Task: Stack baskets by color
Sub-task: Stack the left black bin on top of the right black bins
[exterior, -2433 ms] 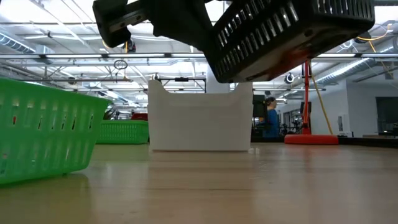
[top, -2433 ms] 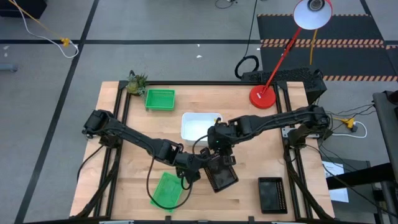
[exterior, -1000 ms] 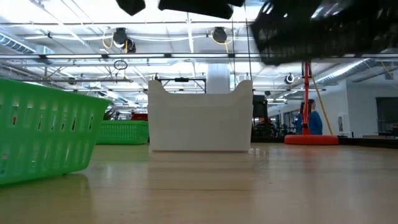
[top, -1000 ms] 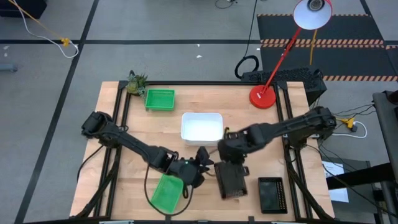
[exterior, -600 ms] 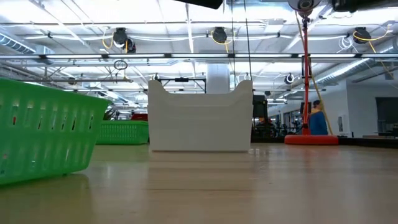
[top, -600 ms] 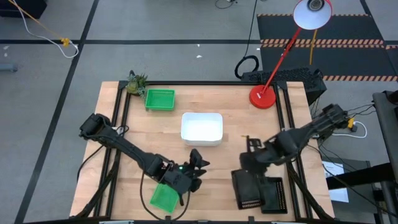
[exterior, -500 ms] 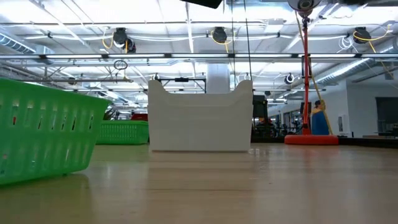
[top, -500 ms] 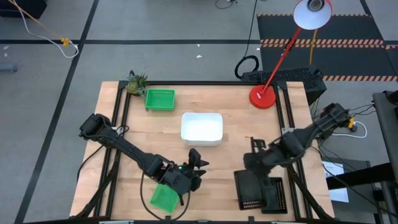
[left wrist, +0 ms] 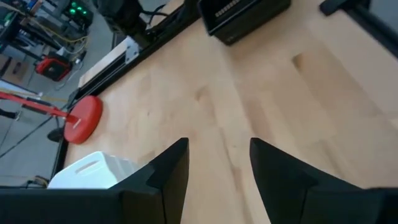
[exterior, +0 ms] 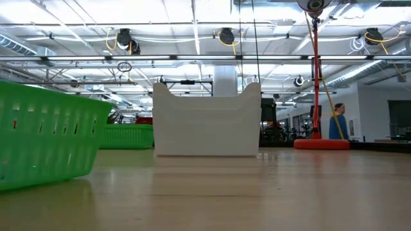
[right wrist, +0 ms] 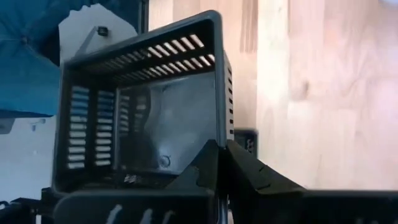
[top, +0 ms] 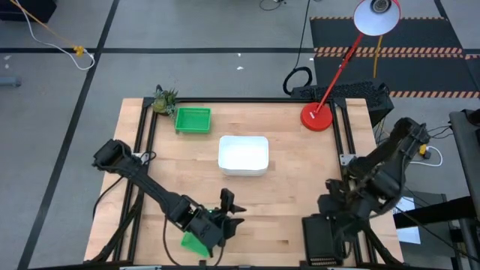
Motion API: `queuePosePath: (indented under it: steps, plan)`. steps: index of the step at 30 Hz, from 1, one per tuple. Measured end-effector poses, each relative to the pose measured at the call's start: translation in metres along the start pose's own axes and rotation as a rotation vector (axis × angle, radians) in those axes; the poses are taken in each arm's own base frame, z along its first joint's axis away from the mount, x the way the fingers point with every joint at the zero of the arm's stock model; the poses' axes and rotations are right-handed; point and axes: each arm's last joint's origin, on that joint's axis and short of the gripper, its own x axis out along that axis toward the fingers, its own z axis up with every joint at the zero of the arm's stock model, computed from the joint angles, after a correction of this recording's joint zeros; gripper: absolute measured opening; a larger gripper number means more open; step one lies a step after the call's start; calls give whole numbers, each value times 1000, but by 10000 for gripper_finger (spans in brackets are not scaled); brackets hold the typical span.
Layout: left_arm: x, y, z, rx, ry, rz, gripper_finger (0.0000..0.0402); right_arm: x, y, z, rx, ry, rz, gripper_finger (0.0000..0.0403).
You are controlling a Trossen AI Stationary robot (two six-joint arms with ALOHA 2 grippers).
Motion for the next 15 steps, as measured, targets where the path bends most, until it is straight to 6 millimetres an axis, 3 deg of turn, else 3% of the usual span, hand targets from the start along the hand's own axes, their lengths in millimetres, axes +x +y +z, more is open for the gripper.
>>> queuePosePath:
  steps: [7,15]
  plan:
    - [-7,-9,2,-21,-20,-21,164,29,-3,-31,38,27,26,6]
    - [-6,-9,2,-64,-19,-20,163,61,-21,-62,85,43,47,6]
